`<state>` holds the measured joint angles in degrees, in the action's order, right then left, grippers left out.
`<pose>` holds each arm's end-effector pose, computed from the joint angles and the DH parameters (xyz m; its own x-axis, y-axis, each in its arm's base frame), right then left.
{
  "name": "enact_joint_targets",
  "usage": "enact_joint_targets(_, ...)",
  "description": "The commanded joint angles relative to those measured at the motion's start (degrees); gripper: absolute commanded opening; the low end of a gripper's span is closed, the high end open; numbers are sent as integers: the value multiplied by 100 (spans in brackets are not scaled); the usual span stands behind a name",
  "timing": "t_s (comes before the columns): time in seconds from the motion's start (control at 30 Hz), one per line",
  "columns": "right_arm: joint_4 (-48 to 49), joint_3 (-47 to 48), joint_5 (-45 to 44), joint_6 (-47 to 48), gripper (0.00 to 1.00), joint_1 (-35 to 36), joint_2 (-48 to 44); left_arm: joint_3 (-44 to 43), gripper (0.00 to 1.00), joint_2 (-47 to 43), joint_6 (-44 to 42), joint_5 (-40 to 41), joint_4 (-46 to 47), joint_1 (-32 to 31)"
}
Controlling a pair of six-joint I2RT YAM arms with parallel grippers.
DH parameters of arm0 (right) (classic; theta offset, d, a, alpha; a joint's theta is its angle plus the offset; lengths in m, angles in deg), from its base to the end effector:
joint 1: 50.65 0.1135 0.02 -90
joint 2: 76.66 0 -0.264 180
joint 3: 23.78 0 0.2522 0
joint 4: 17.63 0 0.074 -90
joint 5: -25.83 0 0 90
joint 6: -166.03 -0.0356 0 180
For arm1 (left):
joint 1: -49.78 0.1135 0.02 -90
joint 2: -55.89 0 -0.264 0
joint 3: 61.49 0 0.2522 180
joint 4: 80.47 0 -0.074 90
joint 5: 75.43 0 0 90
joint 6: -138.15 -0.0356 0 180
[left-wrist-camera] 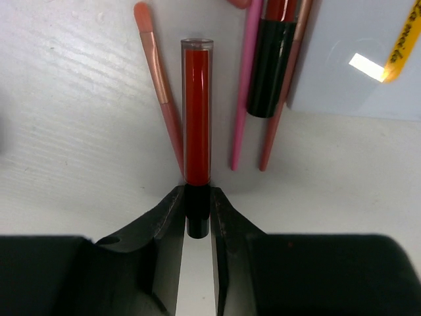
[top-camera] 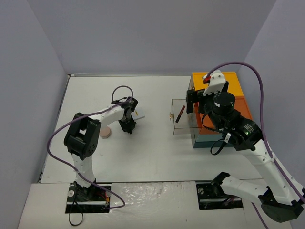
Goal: Organize the makeup
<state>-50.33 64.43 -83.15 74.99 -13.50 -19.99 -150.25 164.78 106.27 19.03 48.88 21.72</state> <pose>0.1644 0.1101 0.4638 -0.0218 0.0050 -0.9997 -0.3115 0.9502 0.0116 0.3351 -0.1755 0.1731 -0.8191 -0.5227 -0.2362 -0.4718 0.8482 -0.2408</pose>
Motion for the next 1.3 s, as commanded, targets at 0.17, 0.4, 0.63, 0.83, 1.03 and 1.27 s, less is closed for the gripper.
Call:
enact_joint_targets(0.17,444,43,35,7,100,-32,7,176,13,-551,-66,176,-212,32)
enact_joint_targets(0.4,444,22,22,7,100,-32,25,111,0,-703,-502,338,-173,46)
enact_joint_targets(0.63,449,33,-44,-7,100,-35,-40,-13,0,-1303,-952,542,-300,40)
enact_joint_targets(0.83,489,230,-88,16,100,-41,-105,-235,0,-2346,-1576,-194,591,-313)
enact_joint_targets(1.03,564,441,-113,42,100,-41,-180,-754,0,-2818,-1354,-928,1623,-958)
enact_joint_targets(1.27,681,500,-152,150,100,-41,-292,-1407,0,-2202,-860,-1517,2604,-1764)
